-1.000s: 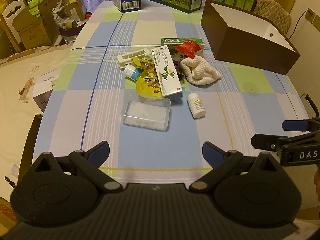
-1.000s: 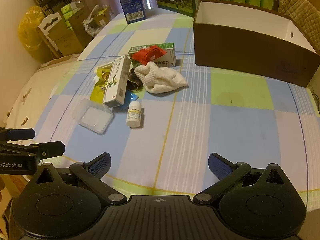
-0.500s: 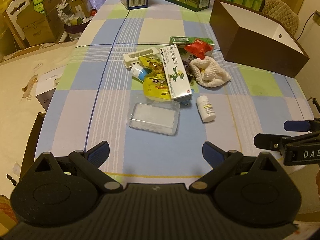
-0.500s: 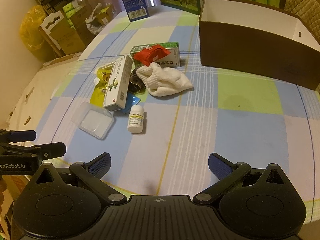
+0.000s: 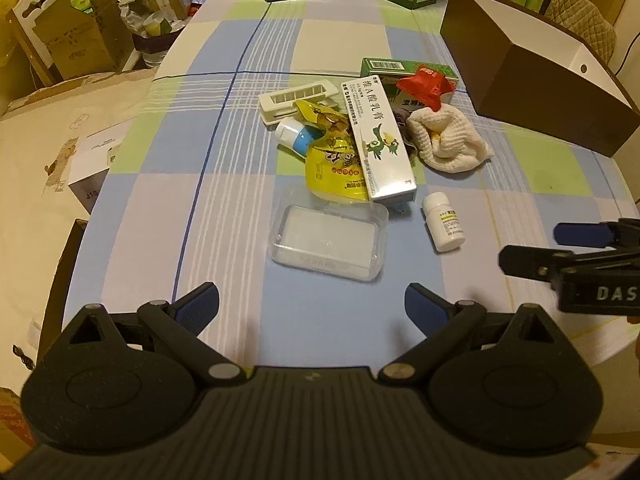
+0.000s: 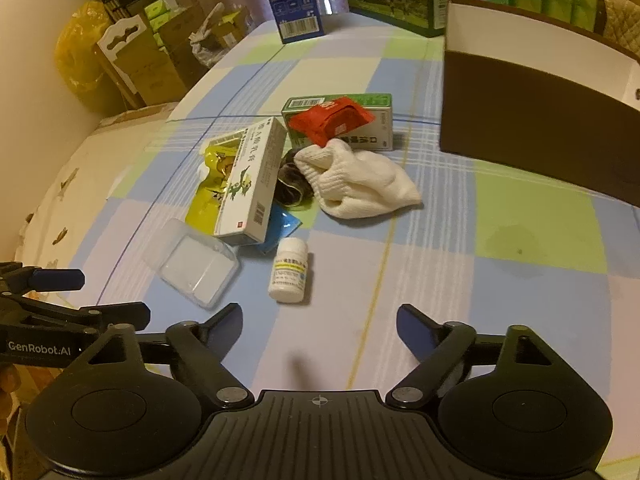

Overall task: Organize objects
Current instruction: 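Move both tools toward the cluster of items on the table, then grasp the clear plastic box with the left tool while the right tool grasps the white pill bottle, then carry the plastic box and pill bottle over the brown box with both tools, then open both tools to drop the plastic box and pill bottle inside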

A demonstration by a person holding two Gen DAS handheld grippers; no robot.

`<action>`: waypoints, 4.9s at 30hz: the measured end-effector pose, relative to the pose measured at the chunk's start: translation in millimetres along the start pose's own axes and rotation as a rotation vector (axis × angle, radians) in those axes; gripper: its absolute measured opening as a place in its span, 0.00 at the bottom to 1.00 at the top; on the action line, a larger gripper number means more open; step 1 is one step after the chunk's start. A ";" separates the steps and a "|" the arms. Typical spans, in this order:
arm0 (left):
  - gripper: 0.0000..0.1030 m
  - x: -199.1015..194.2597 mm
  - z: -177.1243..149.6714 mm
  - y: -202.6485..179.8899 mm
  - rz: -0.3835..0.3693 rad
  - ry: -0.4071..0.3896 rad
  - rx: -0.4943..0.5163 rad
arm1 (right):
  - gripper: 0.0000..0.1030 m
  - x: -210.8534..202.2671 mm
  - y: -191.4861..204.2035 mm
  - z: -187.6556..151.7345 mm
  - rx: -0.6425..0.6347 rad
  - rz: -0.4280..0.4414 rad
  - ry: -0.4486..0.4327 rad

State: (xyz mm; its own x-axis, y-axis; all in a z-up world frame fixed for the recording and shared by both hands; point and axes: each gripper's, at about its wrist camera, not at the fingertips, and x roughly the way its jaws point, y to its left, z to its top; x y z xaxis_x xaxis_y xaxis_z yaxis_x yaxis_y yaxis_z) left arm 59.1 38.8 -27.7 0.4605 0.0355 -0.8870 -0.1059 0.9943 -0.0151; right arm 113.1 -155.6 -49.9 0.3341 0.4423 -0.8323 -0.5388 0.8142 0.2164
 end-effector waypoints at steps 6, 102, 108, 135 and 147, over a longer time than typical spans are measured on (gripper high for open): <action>0.95 10.4 7.4 6.2 0.010 0.005 -0.005 | 0.64 23.2 4.8 8.4 -0.006 0.012 0.000; 0.82 20.2 203.5 -222.7 -0.159 -0.200 0.238 | 0.23 -106.8 -238.8 130.3 0.129 -0.032 -0.251; 0.82 41.0 238.9 -259.7 -0.160 -0.189 0.255 | 0.23 -100.0 -271.4 152.6 0.132 -0.064 -0.261; 0.82 178.8 277.9 -342.3 -0.202 0.075 0.325 | 0.23 -1.5 -350.1 186.8 0.184 -0.097 -0.019; 0.92 172.0 281.6 -340.6 -0.205 0.060 0.339 | 0.23 2.2 -356.6 187.6 0.197 -0.081 -0.015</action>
State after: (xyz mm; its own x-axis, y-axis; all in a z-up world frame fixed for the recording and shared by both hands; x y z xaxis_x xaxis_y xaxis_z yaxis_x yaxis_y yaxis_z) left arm 422.6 -265.4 -45.1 0.3883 -0.1631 -0.9070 0.2841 0.9575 -0.0505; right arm 451.0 -374.4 -33.2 0.3824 0.3765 -0.8438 -0.3484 0.9046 0.2457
